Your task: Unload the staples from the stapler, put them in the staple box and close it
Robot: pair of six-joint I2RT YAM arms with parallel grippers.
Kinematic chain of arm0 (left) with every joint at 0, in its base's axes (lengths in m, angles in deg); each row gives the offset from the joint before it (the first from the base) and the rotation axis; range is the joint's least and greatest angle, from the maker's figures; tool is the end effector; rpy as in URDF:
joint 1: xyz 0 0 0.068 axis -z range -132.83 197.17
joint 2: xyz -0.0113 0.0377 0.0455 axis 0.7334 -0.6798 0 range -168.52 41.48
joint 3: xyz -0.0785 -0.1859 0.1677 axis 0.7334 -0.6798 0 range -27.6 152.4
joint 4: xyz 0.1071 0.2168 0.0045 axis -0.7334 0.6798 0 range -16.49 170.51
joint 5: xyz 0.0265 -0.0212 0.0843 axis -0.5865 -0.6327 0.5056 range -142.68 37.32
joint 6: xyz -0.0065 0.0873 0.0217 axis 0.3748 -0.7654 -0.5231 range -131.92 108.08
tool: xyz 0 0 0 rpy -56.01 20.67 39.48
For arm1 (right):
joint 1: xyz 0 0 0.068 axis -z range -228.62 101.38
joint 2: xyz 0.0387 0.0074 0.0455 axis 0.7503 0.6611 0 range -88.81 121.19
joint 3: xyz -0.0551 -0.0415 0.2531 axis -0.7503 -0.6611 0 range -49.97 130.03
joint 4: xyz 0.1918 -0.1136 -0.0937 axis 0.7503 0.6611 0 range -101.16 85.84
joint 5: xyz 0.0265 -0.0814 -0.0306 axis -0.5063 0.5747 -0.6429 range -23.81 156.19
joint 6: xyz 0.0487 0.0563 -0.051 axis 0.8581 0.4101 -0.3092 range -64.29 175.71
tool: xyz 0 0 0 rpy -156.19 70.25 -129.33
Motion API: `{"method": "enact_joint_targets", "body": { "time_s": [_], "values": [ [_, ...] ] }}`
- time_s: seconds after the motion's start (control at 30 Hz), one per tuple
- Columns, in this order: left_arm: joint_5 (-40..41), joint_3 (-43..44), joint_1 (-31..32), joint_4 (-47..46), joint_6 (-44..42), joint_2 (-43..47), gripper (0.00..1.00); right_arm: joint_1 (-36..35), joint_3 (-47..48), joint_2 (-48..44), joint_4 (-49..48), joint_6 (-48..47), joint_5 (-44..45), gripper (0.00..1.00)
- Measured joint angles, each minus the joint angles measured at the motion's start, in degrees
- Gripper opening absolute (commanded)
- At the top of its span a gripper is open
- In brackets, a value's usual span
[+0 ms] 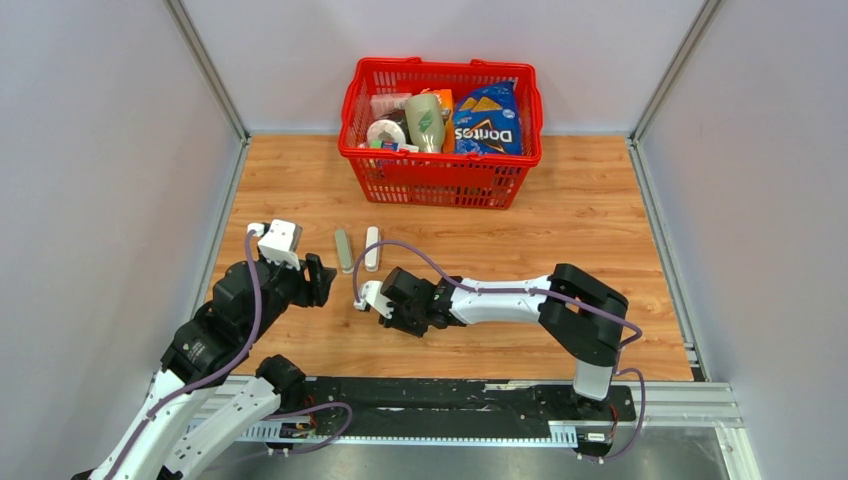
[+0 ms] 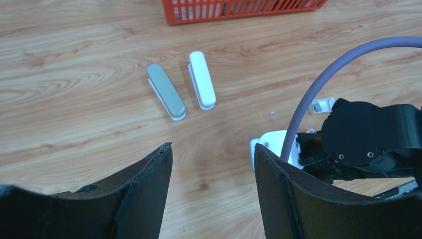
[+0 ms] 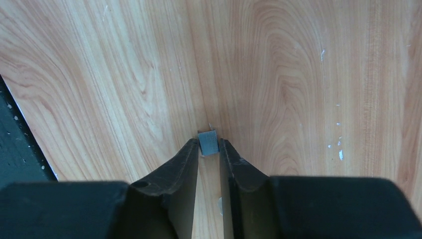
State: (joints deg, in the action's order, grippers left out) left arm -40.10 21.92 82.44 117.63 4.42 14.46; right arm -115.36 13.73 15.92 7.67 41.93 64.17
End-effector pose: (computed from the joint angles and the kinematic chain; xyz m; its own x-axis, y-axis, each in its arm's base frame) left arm 0.1084 -0.0550 0.3134 -0.4007 -0.0529 -0.9147 0.2975 0.9367 -0.1846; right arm 0.1436 0.3414 0.1230 -0.1112 -0.8617 -0.4951 -0.9799 0.1781 -0.0899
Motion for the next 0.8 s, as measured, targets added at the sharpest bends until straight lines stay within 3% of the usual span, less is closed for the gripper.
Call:
{"method": "enact_joint_targets", "body": {
  "time_s": [0.13, 0.57, 0.8],
  "values": [
    [0.0, 0.0, 0.0, 0.0, 0.0, 0.0, 0.69, -0.2, 0.1, 0.0, 0.4, 0.2, 0.2, 0.12],
    [0.0, 0.0, 0.0, 0.0, 0.0, 0.0, 0.69, -0.3, 0.6, -0.5, 2.1, 3.0, 1.2, 0.12],
    [0.0, 0.0, 0.0, 0.0, 0.0, 0.0, 0.69, -0.4, 1.3, -5.8, 5.6, 6.6, 5.8, 0.14]
  ]
}}
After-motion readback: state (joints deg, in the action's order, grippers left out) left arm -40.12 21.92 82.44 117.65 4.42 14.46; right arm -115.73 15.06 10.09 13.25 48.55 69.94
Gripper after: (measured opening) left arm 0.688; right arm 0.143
